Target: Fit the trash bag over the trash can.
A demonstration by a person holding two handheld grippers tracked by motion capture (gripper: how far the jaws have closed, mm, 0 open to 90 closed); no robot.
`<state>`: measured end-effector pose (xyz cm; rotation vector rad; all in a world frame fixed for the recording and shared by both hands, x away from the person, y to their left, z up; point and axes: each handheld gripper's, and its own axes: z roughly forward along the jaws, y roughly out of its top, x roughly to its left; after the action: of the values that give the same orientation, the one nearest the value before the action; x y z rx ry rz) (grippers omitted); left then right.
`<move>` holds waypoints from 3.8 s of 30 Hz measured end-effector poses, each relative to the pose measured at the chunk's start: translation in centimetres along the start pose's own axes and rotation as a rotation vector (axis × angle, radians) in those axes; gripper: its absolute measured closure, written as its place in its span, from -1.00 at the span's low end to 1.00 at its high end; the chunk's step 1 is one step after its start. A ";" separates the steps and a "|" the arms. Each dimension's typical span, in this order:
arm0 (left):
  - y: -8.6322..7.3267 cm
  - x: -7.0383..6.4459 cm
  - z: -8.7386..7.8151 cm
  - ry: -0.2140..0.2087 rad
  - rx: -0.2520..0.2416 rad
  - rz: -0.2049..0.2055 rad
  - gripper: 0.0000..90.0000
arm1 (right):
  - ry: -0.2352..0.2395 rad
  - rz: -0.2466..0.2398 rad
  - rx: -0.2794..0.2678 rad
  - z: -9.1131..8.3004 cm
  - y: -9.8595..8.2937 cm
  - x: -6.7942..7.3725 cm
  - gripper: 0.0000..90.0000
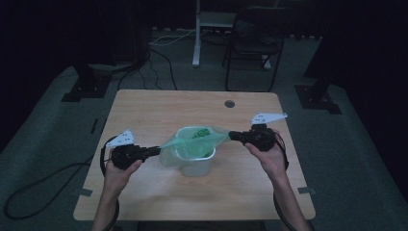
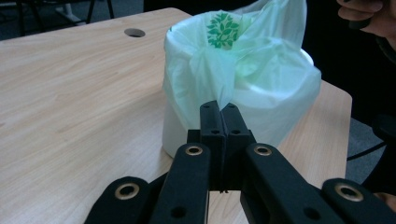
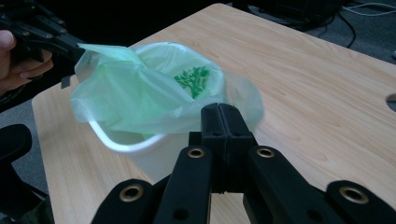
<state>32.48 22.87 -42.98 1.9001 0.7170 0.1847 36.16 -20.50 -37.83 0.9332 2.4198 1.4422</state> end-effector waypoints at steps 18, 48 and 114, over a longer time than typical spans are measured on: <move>-3.4 0.5 1.8 0.032 0.095 -0.072 1.00 | -0.032 0.141 0.132 -0.2 -5.9 -3.3 1.00; -2.4 -2.0 3.2 0.046 0.115 -0.002 1.00 | -0.039 0.133 0.340 4.3 -8.6 -3.0 0.94; -3.5 -5.5 6.6 0.123 0.272 0.077 1.00 | 0.095 -0.054 0.140 3.3 -3.3 0.5 0.36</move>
<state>29.53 15.51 -47.88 2.1927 0.7832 0.2660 35.82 -18.85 -42.25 0.8367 2.6231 1.3430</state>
